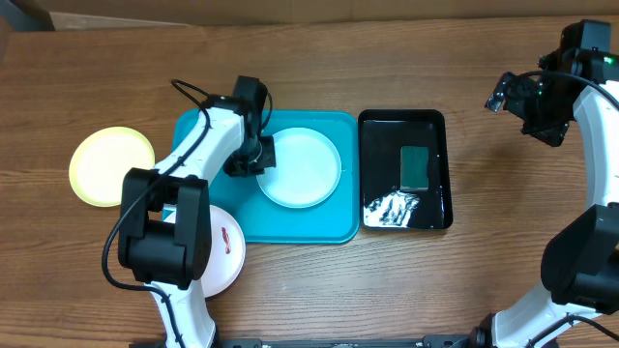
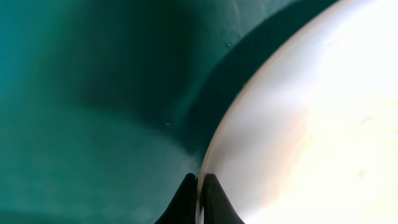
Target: Clean dirty plates on tray and stack at the side
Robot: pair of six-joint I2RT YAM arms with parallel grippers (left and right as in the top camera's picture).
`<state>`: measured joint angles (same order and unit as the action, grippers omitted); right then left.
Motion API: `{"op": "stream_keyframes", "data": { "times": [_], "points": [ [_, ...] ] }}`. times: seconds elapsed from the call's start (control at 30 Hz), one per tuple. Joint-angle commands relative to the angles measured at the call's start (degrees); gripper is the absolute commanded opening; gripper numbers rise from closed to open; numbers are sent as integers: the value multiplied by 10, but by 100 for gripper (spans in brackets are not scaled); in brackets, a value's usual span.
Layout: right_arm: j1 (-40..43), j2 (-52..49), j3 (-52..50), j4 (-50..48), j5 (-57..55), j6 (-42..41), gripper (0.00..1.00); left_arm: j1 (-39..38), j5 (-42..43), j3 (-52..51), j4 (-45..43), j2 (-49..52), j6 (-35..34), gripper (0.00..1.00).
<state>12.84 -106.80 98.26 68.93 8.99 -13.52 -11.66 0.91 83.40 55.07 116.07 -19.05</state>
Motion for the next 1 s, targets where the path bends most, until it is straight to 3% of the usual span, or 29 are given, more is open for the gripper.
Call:
{"op": "stream_keyframes", "data": {
  "times": [0.0, 0.2, 0.67, 0.97],
  "points": [
    [1, 4, 7, -3, 0, -2, 100, 12, -24, 65, 28, 8, 25, 4],
    [2, 4, 7, -3, 0, -2, 100, 16, -26, 153, 74, 8, 50, 4],
    [1, 4, 7, -3, 0, -2, 100, 13, -24, 247, 103, 8, 58, 4],
    [1, 4, 7, -3, 0, -2, 100, -53, -64, 330, 110, 8, 51, 4]
  ]
}}
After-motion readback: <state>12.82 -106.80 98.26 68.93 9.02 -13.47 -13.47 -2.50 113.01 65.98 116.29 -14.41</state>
